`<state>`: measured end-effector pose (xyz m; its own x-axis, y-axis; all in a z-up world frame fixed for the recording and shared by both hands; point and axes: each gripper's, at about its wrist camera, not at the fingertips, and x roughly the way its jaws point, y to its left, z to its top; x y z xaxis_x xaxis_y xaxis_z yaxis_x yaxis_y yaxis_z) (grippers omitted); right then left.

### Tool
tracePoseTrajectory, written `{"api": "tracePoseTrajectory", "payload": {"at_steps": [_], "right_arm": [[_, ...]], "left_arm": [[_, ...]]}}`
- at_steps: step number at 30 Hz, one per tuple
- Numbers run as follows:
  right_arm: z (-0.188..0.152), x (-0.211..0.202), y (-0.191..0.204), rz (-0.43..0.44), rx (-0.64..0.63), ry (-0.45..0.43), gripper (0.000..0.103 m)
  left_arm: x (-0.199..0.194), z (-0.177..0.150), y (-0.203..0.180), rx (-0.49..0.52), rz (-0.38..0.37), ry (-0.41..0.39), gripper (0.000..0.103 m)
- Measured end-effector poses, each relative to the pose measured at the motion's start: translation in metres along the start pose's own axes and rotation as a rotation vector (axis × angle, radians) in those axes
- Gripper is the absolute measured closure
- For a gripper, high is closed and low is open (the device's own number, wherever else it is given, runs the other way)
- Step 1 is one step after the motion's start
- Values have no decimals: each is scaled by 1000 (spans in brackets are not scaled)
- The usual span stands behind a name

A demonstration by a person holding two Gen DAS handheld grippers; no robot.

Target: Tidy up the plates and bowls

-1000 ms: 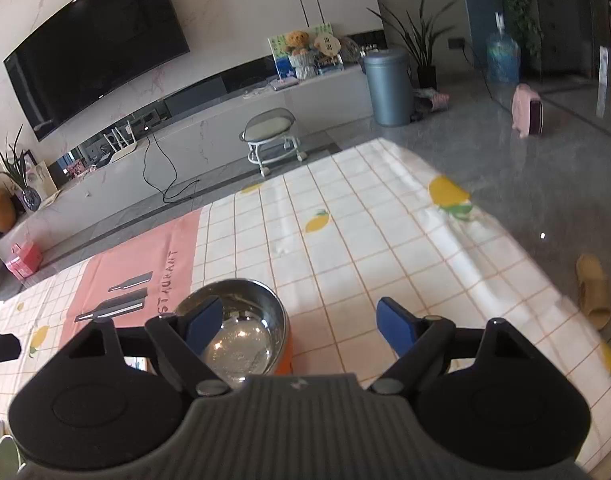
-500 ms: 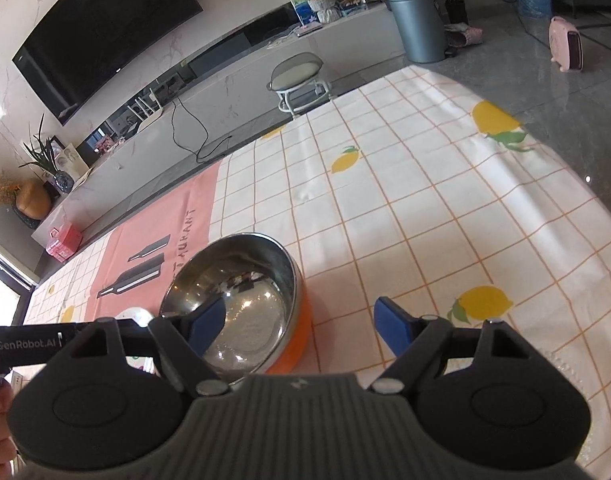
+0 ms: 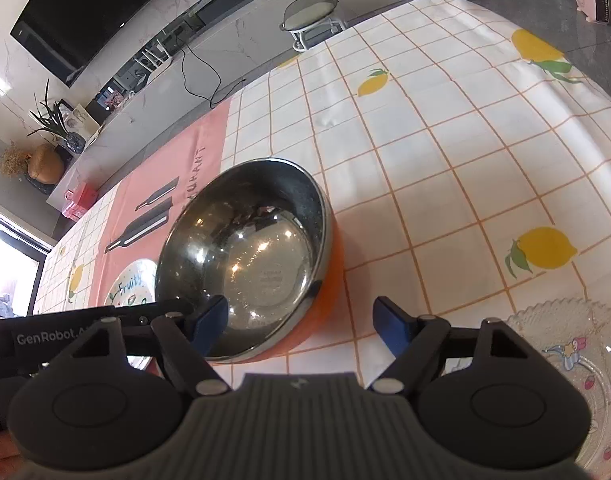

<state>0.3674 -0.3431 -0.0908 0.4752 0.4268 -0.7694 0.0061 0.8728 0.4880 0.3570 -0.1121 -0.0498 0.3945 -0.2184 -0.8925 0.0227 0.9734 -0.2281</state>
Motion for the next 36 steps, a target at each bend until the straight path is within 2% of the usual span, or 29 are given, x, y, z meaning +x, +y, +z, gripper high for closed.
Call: {"api": "tracePoseTrajectory", "payload": {"at_steps": [5,10,18,20,22,24,25,28,31,36], "right_arm": [[0,8,-8,-2,50,30,35],[1,7,-17,9,111,30,39],[1,5,-25,30,182,16,44],[1,5,-24,32,178,15,47],[1,7,-22,37,166,18,52],[0,7,-17,42,135,16,59],[0,7,-14,54,115,14,67],[-2,7,-8,46,74,15,73],[-3,6,-5,23,45,10,78],[-6,-7,2,34,6,-33,81]], "left_arm": [[10,0,11,-81,-40,11,47],[21,0,19,-151,-75,23,46],[29,-1,24,-209,-85,31,45],[29,-3,25,-231,-98,18,53],[27,-4,23,-234,-119,9,70],[25,-4,19,-218,-123,-5,82],[22,-5,16,-216,-89,-26,85],[18,-8,12,-219,-44,-58,91],[14,-10,13,-219,-39,-59,93],[-4,-12,13,-206,-34,-80,95]]}}
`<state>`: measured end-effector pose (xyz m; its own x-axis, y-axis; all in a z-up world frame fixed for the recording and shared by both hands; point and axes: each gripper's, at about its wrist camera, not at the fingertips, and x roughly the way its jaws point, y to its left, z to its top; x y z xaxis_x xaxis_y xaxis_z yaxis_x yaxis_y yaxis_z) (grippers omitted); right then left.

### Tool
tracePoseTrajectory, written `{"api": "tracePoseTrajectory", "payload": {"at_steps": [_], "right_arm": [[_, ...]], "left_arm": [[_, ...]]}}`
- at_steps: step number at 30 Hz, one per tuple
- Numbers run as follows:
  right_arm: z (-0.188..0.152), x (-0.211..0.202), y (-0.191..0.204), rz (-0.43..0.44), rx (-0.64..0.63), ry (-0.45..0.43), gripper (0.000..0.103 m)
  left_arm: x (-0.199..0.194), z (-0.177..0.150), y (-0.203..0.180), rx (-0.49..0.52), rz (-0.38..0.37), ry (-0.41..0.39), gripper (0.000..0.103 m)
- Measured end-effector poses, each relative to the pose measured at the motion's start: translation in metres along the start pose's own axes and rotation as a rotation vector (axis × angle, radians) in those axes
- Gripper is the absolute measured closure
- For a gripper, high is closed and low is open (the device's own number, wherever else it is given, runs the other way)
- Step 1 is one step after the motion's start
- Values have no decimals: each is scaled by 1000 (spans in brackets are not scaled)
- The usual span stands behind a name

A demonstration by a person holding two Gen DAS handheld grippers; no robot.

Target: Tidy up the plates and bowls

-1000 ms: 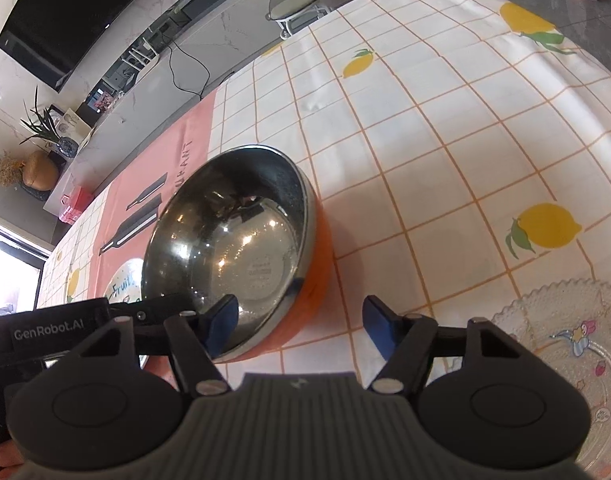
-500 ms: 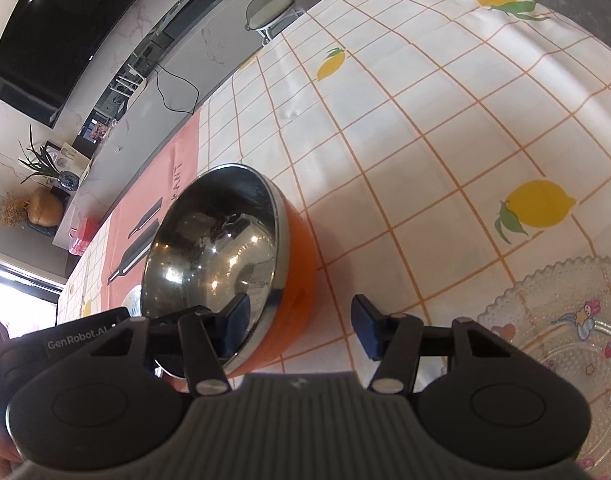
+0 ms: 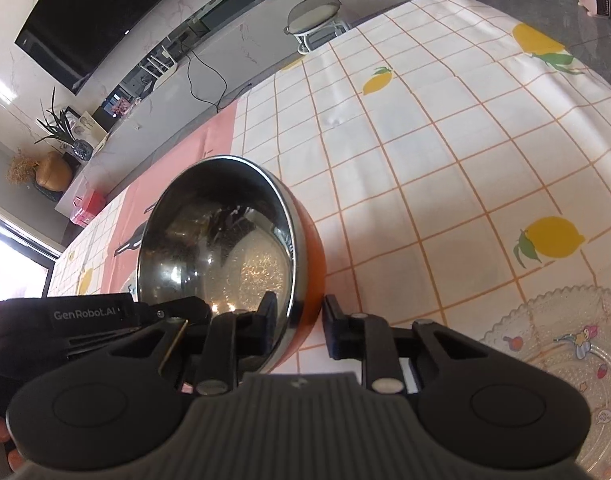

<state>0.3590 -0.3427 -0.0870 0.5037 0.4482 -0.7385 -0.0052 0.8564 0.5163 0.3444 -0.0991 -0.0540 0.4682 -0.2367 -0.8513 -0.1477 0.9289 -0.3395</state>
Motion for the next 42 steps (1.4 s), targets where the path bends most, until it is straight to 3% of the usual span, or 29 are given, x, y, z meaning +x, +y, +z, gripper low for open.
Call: {"api": "tracePoseTrajectory", "payload": {"at_steps": [5,9,15,23,42], "right_arm": [[-4,-16,7,55,6,-41,83],[-14,-32,16,92,-11,-66,86],[-34,-65,55,171,-112,-121,86],[-65,-95,116,254,-238,-156,87],[-131,-99,172,303,-397,-85,88]], "left_arm": [[-30,-2,-4,36,17,-31,95],[-62,-7,5,54,-30,-55,93],[-119,-26,20,97,-3,-103,93],[-178,-47,67,0,15,-101,94],[-219,-108,118,27,80,-170,92]]}}
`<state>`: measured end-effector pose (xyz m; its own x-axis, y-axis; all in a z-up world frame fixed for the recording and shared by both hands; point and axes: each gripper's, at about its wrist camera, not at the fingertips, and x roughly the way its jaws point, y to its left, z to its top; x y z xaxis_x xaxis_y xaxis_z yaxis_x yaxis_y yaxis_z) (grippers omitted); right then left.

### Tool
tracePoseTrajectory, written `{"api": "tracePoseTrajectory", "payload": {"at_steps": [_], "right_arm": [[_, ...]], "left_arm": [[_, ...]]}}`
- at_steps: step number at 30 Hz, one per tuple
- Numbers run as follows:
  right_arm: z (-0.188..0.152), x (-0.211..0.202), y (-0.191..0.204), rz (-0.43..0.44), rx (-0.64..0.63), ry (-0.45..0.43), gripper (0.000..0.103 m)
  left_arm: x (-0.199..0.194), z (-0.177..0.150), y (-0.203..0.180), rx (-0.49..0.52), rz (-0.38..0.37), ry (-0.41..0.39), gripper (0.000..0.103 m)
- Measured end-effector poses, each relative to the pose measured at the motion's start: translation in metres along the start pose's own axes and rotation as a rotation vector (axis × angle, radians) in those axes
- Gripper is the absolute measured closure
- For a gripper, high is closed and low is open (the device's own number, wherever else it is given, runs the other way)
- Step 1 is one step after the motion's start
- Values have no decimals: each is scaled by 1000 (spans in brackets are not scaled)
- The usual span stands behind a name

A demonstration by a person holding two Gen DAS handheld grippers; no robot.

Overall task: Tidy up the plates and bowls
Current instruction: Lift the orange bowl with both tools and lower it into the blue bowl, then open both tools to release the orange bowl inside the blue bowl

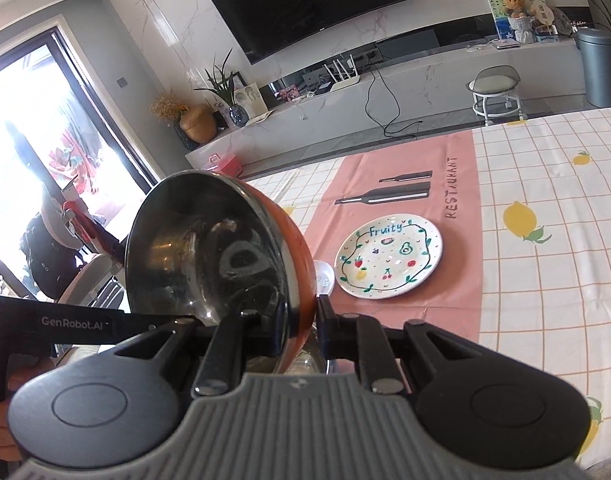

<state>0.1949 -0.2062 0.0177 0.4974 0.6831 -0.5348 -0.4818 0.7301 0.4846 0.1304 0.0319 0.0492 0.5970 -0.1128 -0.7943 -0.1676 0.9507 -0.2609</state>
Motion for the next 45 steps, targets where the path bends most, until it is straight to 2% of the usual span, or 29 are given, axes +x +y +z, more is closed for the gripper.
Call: {"api": "tracePoseTrajectory", "payload": {"at_steps": [6,9,14,21,28,30,34,38,42,44,45], "right_arm": [[-11,12,14,37,-35,55,88],[-15,20,19,27,-52,76,88],[-22,36,18,-22,-55,125,88],[-31,55,16,-34,-63,191,87],[-38,69,16,-55,-67,234,86],[-39,71,18,-68,-76,231,84],[-39,71,26,-113,-131,209,64],[-39,70,27,-123,-148,198,63],[-38,67,26,-123,-137,157,62],[-35,65,25,-110,-127,127,47],[-34,64,26,-102,-123,110,44]], "left_arm": [[-5,-18,20,-6,-2,9,90],[6,-25,24,21,-2,45,85],[24,-33,38,-34,-30,97,85],[31,-40,31,59,66,83,83],[39,-42,36,70,91,91,82],[38,-43,37,79,107,73,82],[38,-41,41,69,122,42,82],[39,-41,50,49,143,-4,82],[41,-39,60,10,119,-32,80],[43,-39,65,-9,102,-49,76],[43,-38,67,-13,97,-54,75]]}}
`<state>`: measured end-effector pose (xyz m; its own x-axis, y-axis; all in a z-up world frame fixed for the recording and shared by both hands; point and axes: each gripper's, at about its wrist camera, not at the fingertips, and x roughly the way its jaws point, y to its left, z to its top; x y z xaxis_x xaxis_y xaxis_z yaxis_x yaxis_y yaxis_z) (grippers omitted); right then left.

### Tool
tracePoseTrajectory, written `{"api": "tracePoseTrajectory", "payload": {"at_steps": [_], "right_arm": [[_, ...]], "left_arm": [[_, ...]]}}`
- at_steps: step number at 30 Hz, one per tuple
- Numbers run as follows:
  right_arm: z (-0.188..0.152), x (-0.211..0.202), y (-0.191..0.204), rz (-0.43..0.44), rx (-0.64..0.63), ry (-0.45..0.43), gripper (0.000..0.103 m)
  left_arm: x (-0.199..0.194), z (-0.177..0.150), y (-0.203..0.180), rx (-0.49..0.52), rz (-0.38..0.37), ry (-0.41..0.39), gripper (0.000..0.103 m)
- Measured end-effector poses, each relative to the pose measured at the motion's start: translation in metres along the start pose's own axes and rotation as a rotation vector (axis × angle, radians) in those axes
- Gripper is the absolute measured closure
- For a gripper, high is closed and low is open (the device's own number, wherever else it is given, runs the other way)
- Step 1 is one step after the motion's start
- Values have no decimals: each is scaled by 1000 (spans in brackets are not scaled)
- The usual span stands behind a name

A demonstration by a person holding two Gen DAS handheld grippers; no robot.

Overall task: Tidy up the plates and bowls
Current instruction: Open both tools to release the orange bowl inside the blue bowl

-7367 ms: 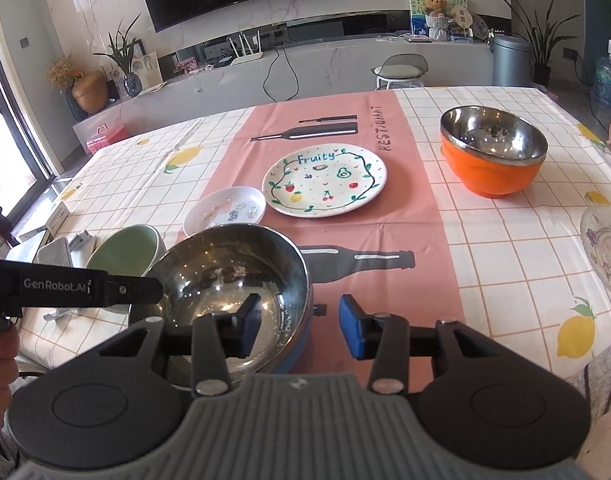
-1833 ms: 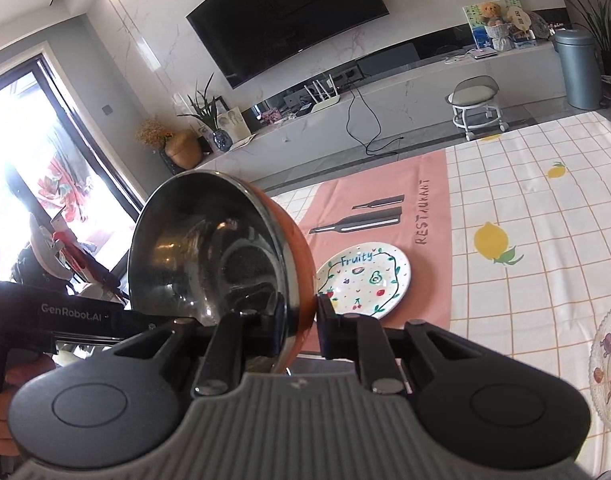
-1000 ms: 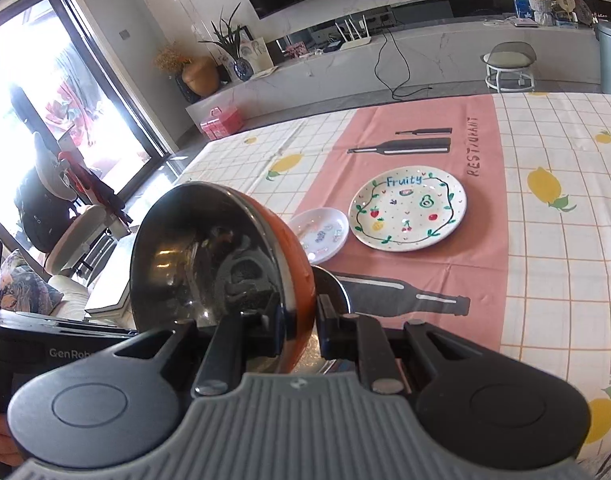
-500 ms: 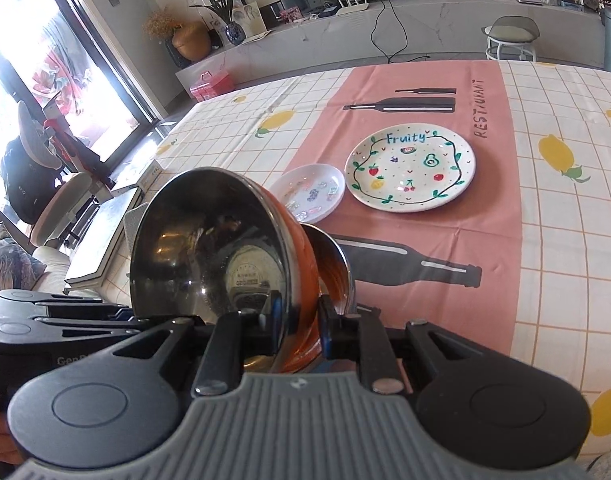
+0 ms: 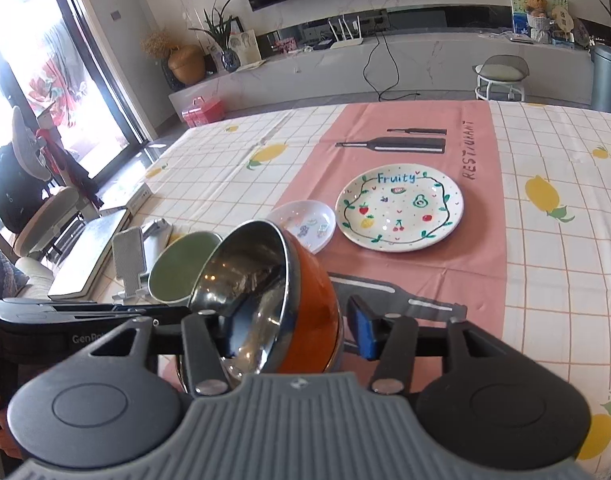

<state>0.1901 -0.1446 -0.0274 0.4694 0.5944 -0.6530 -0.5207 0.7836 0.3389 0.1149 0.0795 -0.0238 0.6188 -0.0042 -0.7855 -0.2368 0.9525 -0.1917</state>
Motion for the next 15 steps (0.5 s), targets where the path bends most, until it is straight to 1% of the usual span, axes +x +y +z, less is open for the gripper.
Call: {"api": "tracePoseTrajectory", "payload": {"at_steps": [2,4,8,12,15], "right_arm": [[2,1,-1,-5,-4,-17,43],[2,3,-6,-28,17,-29,43],[1,7,-17,-38,58,-39,45],[0,13,-27,14,127,-34,46],[0,17,-30,23,159,-28,49]], "left_arm": [[2,0,3,-4,-9,-7,75],[3,-2,5,-10,-22,-15,73],[5,-4,12,-38,-49,-22,71],[6,-5,14,-58,-62,-25,70],[2,-6,18,-93,-88,-72,69]]}}
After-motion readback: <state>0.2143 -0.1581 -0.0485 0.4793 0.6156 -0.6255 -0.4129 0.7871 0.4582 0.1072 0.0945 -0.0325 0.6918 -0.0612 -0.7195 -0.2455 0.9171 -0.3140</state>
